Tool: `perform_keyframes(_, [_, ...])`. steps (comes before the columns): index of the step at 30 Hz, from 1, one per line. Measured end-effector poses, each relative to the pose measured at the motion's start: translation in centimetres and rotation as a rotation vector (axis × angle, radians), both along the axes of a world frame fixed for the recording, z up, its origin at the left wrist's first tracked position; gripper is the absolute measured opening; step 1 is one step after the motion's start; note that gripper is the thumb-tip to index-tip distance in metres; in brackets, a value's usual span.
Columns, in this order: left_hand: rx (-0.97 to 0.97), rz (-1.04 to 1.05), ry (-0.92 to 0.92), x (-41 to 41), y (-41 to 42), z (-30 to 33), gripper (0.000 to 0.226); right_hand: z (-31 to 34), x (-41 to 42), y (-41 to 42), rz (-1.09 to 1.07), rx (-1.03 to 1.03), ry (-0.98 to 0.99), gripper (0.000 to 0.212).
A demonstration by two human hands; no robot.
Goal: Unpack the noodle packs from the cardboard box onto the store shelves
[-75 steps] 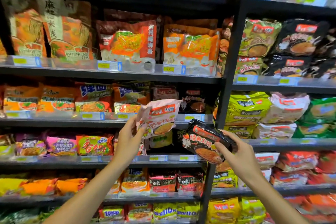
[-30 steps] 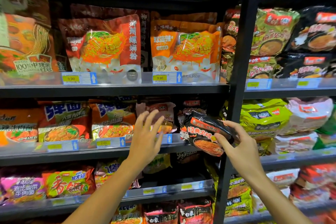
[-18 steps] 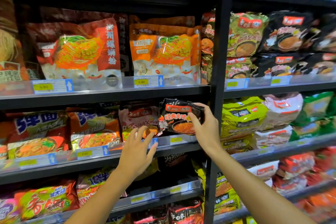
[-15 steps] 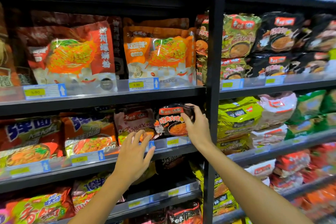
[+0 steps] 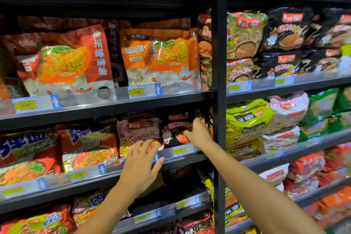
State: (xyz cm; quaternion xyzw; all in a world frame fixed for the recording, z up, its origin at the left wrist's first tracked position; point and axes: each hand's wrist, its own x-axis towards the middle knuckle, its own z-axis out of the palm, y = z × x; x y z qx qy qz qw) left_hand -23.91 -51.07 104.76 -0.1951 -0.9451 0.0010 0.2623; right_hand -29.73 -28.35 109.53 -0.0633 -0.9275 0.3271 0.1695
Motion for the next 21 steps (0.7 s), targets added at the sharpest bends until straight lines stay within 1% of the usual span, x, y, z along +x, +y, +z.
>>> perform_keyframes(1, [-0.015,0.012,-0.012,-0.1,0.0,-0.1,0.062,-0.6,0.6,-0.2,0.003,0.017,0.056,0.07])
perform_keyframes(2, [-0.031,0.025,-0.022,-0.2,-0.1,-0.2,0.064,-1.1,1.5,-0.5,0.006,0.039,0.145,0.077])
perform_keyframes(3, [-0.041,0.039,-0.027,-0.2,-0.1,-0.2,0.066,-1.9,2.3,-0.8,0.032,0.09,0.248,0.074])
perform_keyframes(4, [-0.041,0.05,-0.028,-0.3,-0.2,-0.2,0.068,-2.6,3.2,-1.0,0.076,0.172,0.307,0.068])
perform_keyframes(5, [-0.042,0.061,-0.034,-0.3,-0.2,-0.1,0.07,-3.4,3.8,-1.2,0.137,0.254,0.321,0.064])
perform_keyframes(7, [-0.051,0.076,-0.057,-0.1,-0.2,0.0,0.077,-4.5,4.6,-1.5,0.234,0.376,0.226,0.061])
perform_keyframes(8, [-0.057,0.077,-0.071,-0.1,-0.2,0.0,0.081,-4.9,4.8,-1.5,0.257,0.427,0.169,0.064])
perform_keyframes(10, [-0.055,0.079,-0.088,0.0,-0.1,0.1,0.089,-5.2,4.8,-1.5,0.269,0.503,0.123,0.081])
perform_keyframes(11, [-0.046,0.082,-0.086,0.1,0.0,0.4,0.091,-5.1,4.7,-1.4,0.271,0.521,0.123,0.088])
perform_keyframes(14, [-0.022,0.1,-0.144,0.0,0.1,0.9,0.094,-4.9,4.1,-0.5,0.277,0.545,0.181,0.097])
perform_keyframes(18, [-0.013,0.154,-0.193,-0.6,0.1,1.5,0.109,-4.8,3.6,1.0,0.286,0.559,0.185,0.097])
perform_keyframes(21, [-0.007,0.166,-0.256,-0.8,0.6,1.9,0.111,-4.3,3.8,1.2,0.283,0.545,0.164,0.091])
